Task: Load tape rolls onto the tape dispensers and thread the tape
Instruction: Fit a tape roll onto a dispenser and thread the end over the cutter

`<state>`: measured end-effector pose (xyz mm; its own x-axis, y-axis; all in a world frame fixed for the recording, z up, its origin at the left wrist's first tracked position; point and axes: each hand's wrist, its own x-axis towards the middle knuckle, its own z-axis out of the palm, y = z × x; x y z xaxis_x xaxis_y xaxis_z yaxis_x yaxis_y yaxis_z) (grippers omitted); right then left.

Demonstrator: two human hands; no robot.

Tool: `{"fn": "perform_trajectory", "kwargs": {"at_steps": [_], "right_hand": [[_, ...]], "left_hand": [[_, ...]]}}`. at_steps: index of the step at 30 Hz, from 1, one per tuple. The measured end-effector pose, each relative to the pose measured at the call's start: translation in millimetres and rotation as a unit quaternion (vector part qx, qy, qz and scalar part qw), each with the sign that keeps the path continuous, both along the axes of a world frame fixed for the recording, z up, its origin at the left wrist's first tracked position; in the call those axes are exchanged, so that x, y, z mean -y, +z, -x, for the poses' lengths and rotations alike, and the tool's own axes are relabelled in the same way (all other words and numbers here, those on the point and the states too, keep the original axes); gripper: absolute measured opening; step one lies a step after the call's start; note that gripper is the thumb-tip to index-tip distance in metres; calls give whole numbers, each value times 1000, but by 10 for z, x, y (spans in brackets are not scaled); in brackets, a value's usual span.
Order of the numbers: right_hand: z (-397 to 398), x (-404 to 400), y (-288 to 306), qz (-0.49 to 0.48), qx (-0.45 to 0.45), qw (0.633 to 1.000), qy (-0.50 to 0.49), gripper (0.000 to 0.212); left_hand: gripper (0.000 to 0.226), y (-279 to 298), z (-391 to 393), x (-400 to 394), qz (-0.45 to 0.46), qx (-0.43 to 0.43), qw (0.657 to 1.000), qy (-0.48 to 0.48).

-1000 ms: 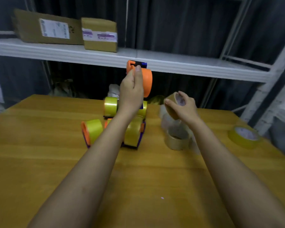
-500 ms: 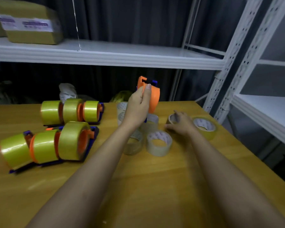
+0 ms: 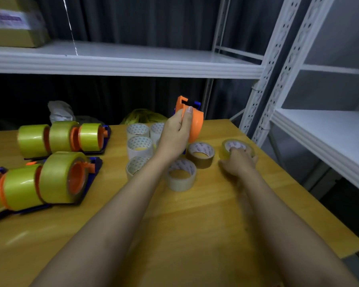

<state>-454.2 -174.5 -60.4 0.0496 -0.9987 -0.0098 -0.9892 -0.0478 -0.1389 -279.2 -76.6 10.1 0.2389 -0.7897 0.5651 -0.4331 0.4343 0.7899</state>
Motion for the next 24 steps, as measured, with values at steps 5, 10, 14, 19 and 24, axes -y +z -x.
{"fn": "perform_trajectory", "kwargs": {"at_steps": [5, 10, 14, 19, 24], "right_hand": [[30, -62, -17, 112, 7, 993, -20, 27], [-184, -307, 213, 208, 217, 954, 17, 36], [-409, -510, 415, 265, 322, 902, 113, 31], [-736, -933, 651, 234, 499, 810, 201, 17], [-1019, -1462, 724, 138, 636, 726, 222, 9]], "left_hand": [[48, 35, -9, -163, -5, 6, 1000, -2], [47, 93, -169, -339, -2, -7, 999, 37], [39, 146, -290, -541, 0, -16, 999, 49], [41, 217, -449, -910, 23, -51, 994, 94], [42, 258, -637, -1435, 21, -99, 987, 123]]}}
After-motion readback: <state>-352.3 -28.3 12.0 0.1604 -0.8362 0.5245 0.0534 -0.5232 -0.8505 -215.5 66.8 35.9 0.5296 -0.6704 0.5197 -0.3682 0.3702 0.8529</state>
